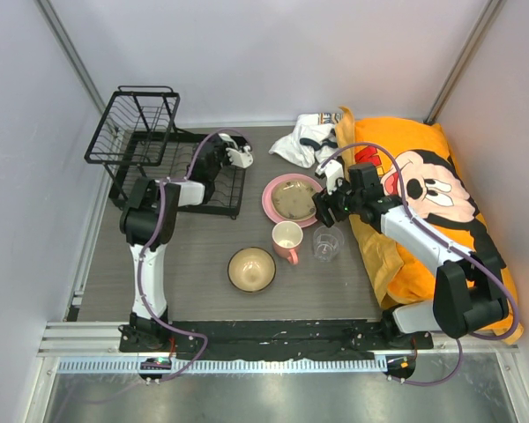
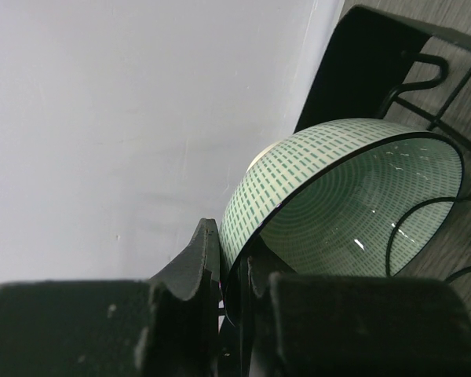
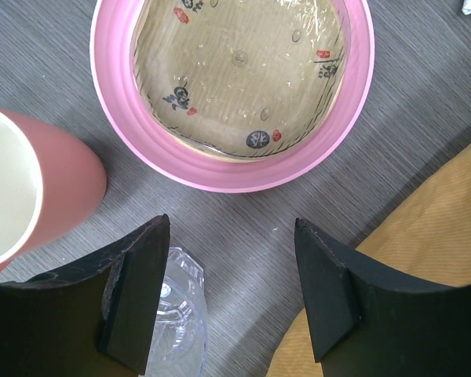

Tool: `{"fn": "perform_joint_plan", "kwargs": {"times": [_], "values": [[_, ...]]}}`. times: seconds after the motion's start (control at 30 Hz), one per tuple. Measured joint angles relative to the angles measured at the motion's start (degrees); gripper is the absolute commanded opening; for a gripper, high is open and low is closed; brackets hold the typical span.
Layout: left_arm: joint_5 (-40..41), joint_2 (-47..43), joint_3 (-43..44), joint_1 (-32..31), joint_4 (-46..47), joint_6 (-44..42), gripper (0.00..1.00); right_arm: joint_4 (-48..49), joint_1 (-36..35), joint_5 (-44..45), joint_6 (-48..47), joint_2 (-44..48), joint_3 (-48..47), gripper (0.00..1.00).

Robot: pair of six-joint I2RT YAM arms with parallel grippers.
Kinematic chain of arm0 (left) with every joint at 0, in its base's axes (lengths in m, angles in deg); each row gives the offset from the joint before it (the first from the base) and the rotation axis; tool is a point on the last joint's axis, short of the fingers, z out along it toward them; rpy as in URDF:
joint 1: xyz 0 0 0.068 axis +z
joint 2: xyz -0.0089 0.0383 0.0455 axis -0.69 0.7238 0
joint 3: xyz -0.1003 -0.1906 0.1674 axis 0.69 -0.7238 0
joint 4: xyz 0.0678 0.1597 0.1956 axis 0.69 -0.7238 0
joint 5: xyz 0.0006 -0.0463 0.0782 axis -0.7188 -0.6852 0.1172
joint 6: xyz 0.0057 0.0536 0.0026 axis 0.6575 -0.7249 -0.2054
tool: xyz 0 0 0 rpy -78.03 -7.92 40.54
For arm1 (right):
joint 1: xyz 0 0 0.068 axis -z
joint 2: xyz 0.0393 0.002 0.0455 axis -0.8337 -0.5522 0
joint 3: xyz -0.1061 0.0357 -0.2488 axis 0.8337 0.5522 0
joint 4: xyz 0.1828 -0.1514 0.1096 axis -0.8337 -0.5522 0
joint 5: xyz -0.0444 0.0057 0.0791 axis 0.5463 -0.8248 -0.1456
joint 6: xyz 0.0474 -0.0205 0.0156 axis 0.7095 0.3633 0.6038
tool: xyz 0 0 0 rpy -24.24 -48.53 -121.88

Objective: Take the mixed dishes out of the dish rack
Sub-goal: Pick up the bowl from the dish rack.

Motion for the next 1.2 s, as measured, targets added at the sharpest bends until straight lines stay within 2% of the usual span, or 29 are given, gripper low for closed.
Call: {"fn": "perform_joint_plan", "kwargs": {"times": [0.67,1.2], "values": [[-1.66,-1.49,-0.39,0.35,-0.39,-0.2,0.0,-0.02,0.66,0.04,-0.09,0.0,0.0,0.69],[-6.64,-4.59,-2.47,0.61,-4.59,-1.7,0.0,-0.02,0.76,0.04,-0.09,0.0,0.0,0.69]]}}
